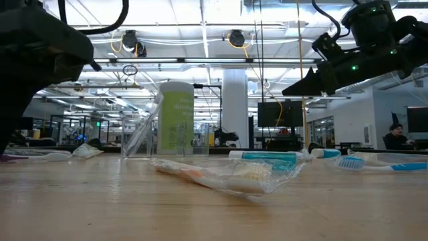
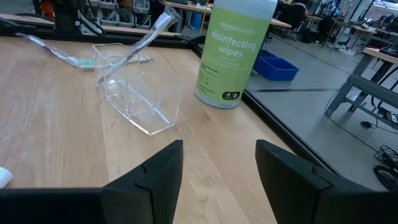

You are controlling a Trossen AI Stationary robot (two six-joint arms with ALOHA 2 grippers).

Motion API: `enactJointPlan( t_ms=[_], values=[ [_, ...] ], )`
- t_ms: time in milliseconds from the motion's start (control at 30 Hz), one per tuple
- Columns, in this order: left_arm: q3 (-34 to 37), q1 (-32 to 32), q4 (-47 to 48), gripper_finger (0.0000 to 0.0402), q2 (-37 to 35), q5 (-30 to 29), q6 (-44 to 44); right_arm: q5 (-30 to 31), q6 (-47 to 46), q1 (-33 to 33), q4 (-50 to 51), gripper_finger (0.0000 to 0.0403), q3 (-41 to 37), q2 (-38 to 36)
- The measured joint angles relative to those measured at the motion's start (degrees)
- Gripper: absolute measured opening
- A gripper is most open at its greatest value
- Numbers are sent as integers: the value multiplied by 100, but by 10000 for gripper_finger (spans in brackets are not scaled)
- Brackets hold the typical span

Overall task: Pick & Place toothbrushing station
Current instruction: Put the bottom blue mouthwash into the transparent organizer

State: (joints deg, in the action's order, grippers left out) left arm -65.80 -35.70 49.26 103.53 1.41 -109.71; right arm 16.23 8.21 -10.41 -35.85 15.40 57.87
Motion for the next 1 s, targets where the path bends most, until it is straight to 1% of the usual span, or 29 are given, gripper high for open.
enactJointPlan(
  t_ms=[400,533,700,1000],
  values=[
    [-4,-50,-13,211,61,7,-197,-2,-1,0,-1,196,0,1],
    [-2,-46,7,211,118,148,-205,-4,0,0,-38,196,0,1],
    [2,-50,17,211,201,160,-263,-4,-1,0,-83,196,-2,2],
    [2,-48,-152,211,239,205,-297,-4,-1,0,-86,196,-2,0]
  ],
)
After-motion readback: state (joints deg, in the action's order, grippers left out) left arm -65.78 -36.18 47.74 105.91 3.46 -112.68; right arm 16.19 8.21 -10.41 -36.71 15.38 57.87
